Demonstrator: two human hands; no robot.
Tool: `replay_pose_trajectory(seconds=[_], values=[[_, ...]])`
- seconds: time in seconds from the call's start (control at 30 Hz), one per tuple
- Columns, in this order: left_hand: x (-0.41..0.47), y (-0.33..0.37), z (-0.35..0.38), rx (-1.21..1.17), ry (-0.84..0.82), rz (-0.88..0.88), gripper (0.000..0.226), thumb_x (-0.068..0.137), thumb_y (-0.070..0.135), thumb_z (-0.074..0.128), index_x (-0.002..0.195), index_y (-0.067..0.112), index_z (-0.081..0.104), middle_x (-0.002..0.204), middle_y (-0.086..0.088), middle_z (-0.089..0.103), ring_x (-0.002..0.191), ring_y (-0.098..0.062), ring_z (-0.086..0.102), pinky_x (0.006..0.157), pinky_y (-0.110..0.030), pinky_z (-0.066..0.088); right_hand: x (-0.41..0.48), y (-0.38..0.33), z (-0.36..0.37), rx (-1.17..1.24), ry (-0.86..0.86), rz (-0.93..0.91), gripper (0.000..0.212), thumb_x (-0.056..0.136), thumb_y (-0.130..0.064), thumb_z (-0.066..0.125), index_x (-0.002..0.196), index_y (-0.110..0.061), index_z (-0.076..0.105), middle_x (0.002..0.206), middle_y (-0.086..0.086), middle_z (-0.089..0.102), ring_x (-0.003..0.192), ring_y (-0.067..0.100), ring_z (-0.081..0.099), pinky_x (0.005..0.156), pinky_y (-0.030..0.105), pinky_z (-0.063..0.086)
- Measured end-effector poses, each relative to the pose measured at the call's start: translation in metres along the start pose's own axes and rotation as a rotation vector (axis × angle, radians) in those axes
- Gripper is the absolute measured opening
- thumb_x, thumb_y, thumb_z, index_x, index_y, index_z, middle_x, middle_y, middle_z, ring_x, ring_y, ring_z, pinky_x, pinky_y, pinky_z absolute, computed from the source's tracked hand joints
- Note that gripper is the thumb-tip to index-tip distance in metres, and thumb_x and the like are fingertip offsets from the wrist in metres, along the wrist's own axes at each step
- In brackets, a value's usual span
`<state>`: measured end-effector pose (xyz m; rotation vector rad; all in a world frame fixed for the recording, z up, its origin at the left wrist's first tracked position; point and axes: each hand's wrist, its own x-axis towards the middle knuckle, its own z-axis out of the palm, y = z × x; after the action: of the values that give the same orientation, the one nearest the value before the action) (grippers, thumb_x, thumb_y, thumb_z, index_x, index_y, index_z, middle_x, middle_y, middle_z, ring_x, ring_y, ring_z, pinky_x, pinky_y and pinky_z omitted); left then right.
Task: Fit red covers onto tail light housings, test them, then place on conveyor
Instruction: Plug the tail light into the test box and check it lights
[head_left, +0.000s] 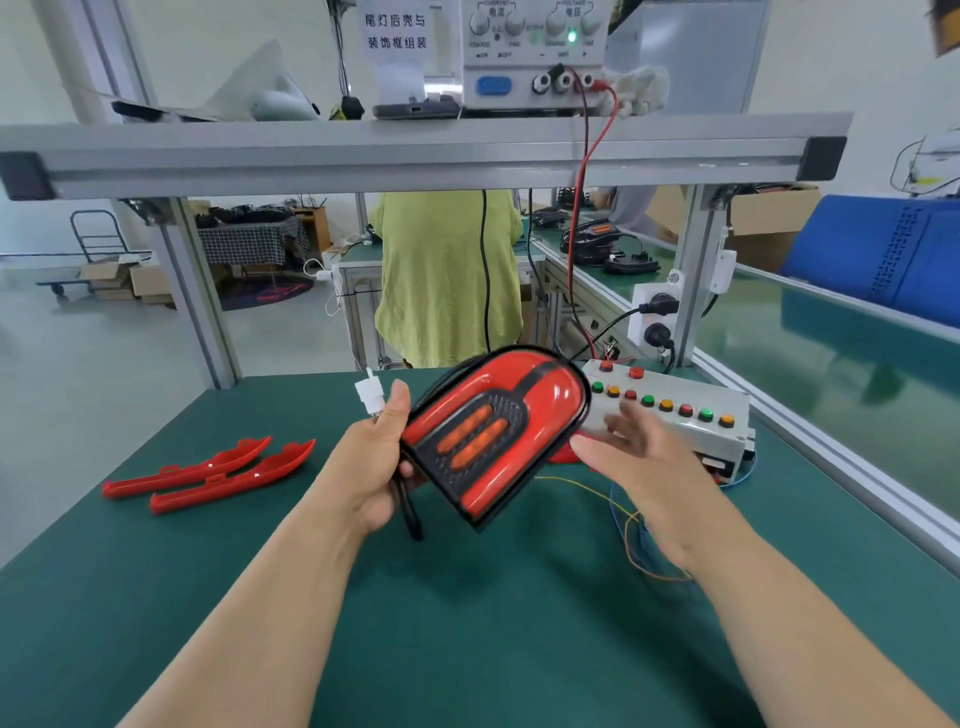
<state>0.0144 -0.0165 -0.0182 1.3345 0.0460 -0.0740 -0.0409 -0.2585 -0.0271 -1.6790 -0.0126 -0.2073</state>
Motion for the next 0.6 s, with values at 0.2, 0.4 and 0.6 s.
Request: replay_pose_trajectory(seconds=[0.2, 0.4, 0.6], values=[[-0.014, -0.003, 0.033, -0.095, -0.097, 0.05, 0.051, 0.095, 0.057, 0.043, 0.077, 0.013, 0.061, 0.049, 0.006, 0.055, 0.035, -0.004, 0.035, 0.041, -0.017, 0.034, -0.013, -0.006, 0.041, 0.581, -0.34, 0.104, 0.099, 0.054, -0.069, 0.083, 0.135, -0.018, 0.057, 0.137, 0.006, 0.062, 0.131, 0.024, 0.055, 0.106, 0.047, 0.046], [-0.022, -0.002, 0.043, 0.033, -0.232, 0.045, 0.067, 0.089, 0.068, 0.036, 0.094, 0.005, 0.057, 0.051, 0.003, 0.044, 0.036, -0.008, 0.026, 0.046, -0.023, 0.033, -0.009, -0.004, 0.027, 0.959, -0.244, 0.136, 0.065, 0.088, -0.064, 0.049, 0.119, -0.011, 0.073, 0.131, 0.014, 0.065, 0.121, 0.027, 0.063, 0.089, 0.043, 0.057], [-0.02, 0.003, 0.032, 0.12, -0.314, -0.041, 0.05, 0.102, 0.046, 0.043, 0.087, 0.012, 0.076, 0.06, 0.0, 0.056, 0.033, -0.006, 0.027, 0.044, -0.023, 0.036, -0.009, 0.001, 0.01, 1.108, -0.269, 0.141, 0.072, 0.088, -0.065, 0.054, 0.13, -0.008, 0.064, 0.141, 0.023, 0.055, 0.13, 0.041, 0.053, 0.103, 0.06, 0.045]])
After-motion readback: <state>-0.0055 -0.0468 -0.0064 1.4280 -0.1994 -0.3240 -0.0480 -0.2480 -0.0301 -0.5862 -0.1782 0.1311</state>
